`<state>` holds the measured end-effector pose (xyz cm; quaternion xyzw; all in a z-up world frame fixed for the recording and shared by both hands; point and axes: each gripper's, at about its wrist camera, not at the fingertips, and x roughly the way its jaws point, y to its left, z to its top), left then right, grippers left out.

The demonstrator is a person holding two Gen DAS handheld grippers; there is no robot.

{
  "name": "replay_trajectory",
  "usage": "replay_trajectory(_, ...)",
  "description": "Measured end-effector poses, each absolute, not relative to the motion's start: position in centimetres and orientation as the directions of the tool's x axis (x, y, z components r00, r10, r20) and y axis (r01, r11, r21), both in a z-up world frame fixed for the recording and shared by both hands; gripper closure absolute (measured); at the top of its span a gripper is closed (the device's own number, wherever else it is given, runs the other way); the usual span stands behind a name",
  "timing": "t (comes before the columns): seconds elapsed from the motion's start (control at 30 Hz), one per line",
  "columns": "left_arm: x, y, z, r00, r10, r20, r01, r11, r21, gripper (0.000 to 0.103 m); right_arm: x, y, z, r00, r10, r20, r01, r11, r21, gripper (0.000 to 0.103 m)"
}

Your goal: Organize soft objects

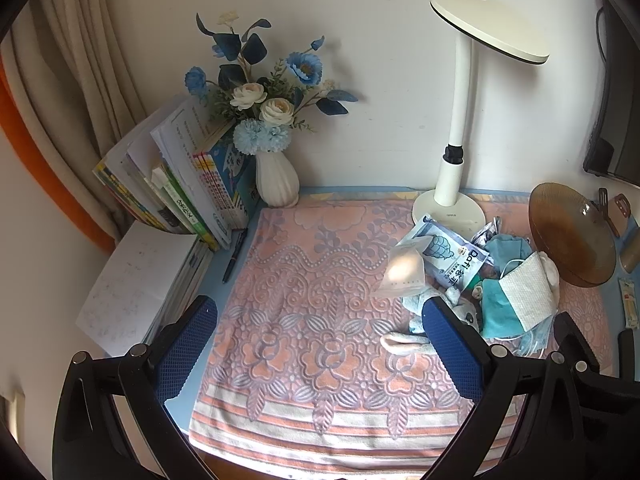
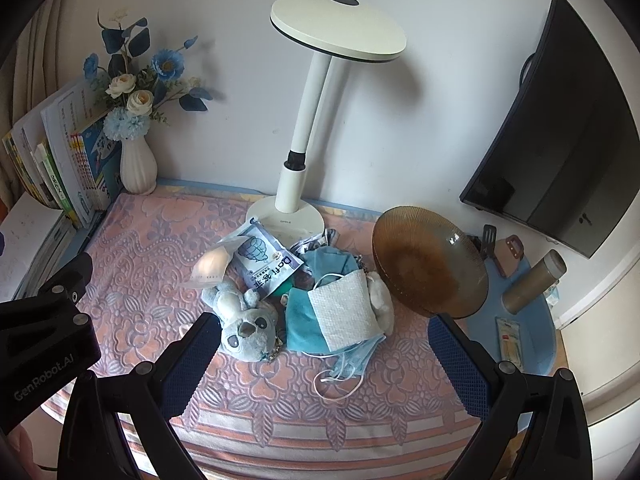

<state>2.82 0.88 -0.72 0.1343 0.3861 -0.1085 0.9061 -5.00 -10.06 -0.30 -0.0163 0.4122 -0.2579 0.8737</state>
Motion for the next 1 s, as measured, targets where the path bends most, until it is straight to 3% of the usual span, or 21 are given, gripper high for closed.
replay_trajectory(1.0, 2.38, 0.0, -0.49, 0.678, -0.108, -0.727, 0.317, 0.936, 0.156, 0.001, -4.99, -10.45, -0.15, 0.53, -0.457, -0.715, 0.427, 0.872, -0.241, 0.0)
